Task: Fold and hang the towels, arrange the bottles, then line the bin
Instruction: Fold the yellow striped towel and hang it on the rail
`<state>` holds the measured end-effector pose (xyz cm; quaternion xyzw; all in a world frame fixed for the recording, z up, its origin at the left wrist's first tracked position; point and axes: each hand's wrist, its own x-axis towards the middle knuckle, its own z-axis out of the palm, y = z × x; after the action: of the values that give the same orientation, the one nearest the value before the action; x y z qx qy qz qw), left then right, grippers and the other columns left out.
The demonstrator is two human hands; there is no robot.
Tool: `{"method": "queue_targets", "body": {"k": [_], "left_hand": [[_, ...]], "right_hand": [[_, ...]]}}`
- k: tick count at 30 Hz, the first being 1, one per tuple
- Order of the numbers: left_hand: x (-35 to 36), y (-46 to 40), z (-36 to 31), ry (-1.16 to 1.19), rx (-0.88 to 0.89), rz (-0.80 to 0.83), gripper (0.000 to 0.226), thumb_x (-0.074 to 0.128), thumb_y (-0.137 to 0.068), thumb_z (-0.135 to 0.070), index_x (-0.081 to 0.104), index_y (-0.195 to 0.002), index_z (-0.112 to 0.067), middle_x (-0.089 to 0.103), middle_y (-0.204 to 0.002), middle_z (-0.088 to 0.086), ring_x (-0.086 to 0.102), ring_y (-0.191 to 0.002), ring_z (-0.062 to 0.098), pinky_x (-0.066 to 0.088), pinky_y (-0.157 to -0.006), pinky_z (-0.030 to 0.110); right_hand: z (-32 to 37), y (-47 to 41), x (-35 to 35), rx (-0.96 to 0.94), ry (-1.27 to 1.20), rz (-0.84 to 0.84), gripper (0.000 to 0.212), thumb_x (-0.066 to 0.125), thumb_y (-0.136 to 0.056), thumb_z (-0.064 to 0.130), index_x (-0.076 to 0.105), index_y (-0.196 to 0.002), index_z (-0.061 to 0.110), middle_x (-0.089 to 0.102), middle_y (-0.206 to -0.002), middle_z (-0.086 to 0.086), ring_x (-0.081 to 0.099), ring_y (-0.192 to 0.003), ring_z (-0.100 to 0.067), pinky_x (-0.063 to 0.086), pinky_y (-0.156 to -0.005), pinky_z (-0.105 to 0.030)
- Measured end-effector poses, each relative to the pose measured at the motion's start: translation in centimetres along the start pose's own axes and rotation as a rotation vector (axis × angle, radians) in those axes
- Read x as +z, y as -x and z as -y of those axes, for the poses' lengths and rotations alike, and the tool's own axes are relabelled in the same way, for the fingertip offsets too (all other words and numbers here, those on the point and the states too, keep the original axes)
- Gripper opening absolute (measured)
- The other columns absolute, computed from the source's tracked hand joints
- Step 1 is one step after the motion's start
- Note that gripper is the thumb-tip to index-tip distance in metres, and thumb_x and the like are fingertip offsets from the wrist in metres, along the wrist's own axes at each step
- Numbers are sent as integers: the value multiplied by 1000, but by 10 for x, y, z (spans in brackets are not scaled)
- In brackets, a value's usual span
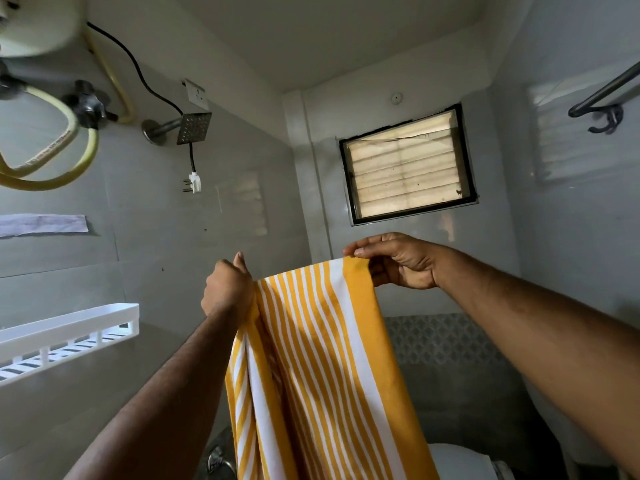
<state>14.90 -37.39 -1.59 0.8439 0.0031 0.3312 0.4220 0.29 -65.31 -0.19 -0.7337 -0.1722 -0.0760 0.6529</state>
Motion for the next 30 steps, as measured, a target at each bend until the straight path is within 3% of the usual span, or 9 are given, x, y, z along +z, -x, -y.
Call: {"method": "queue_targets", "body": {"k": [4, 7, 11, 14, 16, 18, 21, 25, 30], "left_hand": [[3, 1, -2, 71, -39, -22, 53, 32, -107, -52, 56, -120, -7, 64, -127, 24, 60, -118, 46, 47, -99, 50], [1, 5, -6, 98, -43, -43, 46, 30, -110, -45, 50, -121, -6, 63, -127, 26, 60, -118, 47, 46, -98, 51], [-3, 11, -6, 63, 7, -131, 40, 31, -111, -40, 51, -119, -6, 56, -130, 22, 58, -117, 46, 45, -93, 52], [-6, 9, -1, 30, 26, -121, 38, 31, -111, -40, 51, -117, -8, 57, -127, 22, 59, -114, 46, 44, -88, 50], [-5, 7, 2, 49, -26, -41, 39, 31, -110, -41, 51, -115, -8, 63, -123, 24, 60, -115, 45, 45, -90, 47], [3, 6, 3, 199, -51, 23, 43, 35, -110, -41, 55, -113, -4, 64, -121, 25, 61, -114, 43, 46, -92, 44], [21, 13, -5, 478, 44, 112, 37, 44, -110, -33, 58, -91, -4, 64, -91, 17, 62, -94, 32, 41, -76, 34], [30, 37, -24, 736, 83, 347, 34, 56, -106, -23, 59, -76, -8, 58, -59, 1, 57, -62, 17, 46, -59, 29], [26, 58, -39, 785, 137, 564, 26, 59, -105, -19, 74, -90, -5, 74, -75, 9, 69, -67, 19, 61, -68, 35]], "right_hand": [[-3, 0, 0, 16, -170, 125, 33, 56, -97, 5, 68, -127, 0, 73, -117, -20, 71, -113, -32, 60, -90, -41], [-8, -8, 1, 104, -1, 15, 29, 55, -101, -1, 64, -128, -4, 72, -121, -25, 71, -113, -34, 62, -89, -42], [-10, -11, 2, 295, 1087, -457, 13, 63, -92, 7, 74, -85, 6, 76, -83, -11, 75, -77, -28, 63, -72, -37], [-10, -4, 3, 285, 1579, -638, 15, 63, -85, 12, 72, -95, 19, 63, -100, -2, 67, -98, -29, 43, -72, -31], [-12, -8, 0, 212, 1453, -624, 14, 63, -86, 18, 73, -95, 20, 62, -104, -3, 64, -97, -28, 42, -71, -31], [-14, -15, 0, 133, 1060, -542, 13, 64, -85, 22, 73, -80, 13, 66, -84, -4, 63, -80, -23, 44, -66, -29], [-9, -21, 17, 36, 654, -372, 14, 72, -90, 24, 77, -87, 11, 73, -84, -1, 67, -81, -13, 51, -70, -26], [-3, -33, 43, -67, 478, -277, 6, 82, -86, 22, 78, -89, 19, 76, -83, 2, 70, -78, -11, 58, -70, -29], [-1, -42, 58, -123, 441, -252, 13, 78, -91, 21, 80, -102, 14, 80, -93, -4, 76, -82, -15, 61, -69, -28]]}}
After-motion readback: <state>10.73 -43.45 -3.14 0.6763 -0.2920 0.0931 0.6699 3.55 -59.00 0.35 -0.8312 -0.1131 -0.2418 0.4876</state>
